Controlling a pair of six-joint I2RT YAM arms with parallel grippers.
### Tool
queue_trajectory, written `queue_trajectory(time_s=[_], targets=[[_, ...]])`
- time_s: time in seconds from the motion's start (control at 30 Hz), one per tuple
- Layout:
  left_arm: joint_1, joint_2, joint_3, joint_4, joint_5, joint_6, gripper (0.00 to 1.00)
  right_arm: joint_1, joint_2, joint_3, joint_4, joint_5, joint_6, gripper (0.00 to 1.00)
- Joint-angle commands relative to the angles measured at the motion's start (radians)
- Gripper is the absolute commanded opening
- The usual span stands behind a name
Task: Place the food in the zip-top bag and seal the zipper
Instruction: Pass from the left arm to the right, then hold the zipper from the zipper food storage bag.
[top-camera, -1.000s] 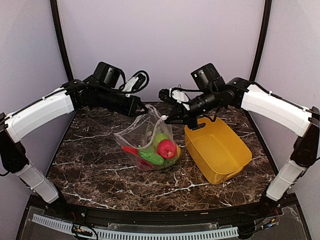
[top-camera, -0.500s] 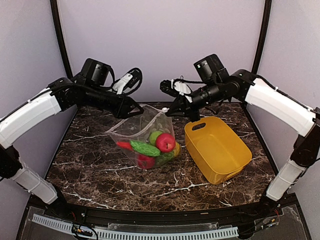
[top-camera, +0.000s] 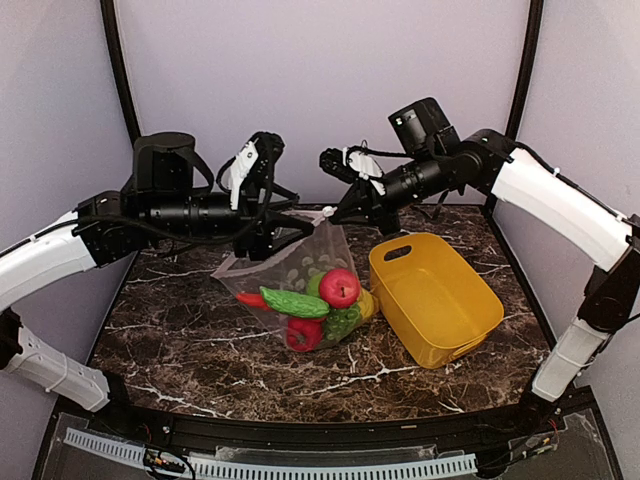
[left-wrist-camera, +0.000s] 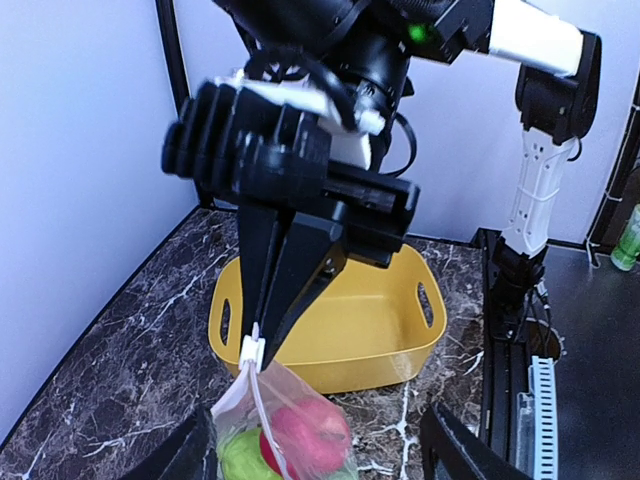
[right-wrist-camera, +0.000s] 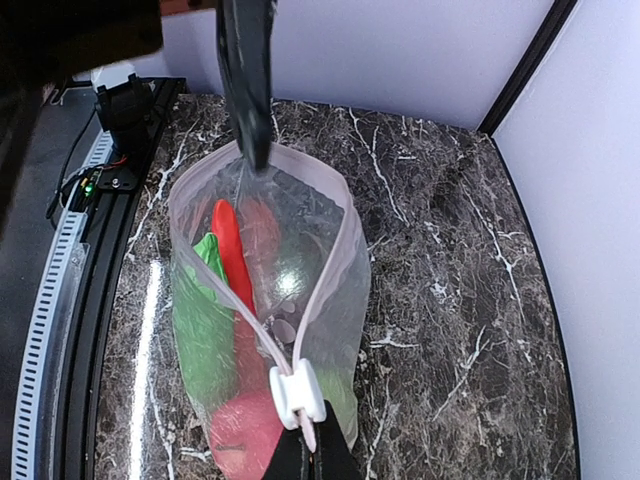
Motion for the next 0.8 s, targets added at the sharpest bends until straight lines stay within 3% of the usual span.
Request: queue_trajectory(time_s=[0.0, 0.33, 0.77], targets=[[-0.017, 0.029, -0.061, 0.199, -0.105, 0.058, 0.68, 0.010, 0.001, 0.013, 0.031, -0.052, 0.023, 0.00], [-0.016, 0.116, -0.052, 0.259, -0.087, 0.023, 0.56, 0.011, -0.008, -0.016, 0.007, -0.050, 0.013, 0.00], [-0.015, 0.185, -0.006, 0.214, -0.054, 0.032, 0.25, 0.010, -0.034, -0.054, 0.017, -0.037, 0.012, 0.00]])
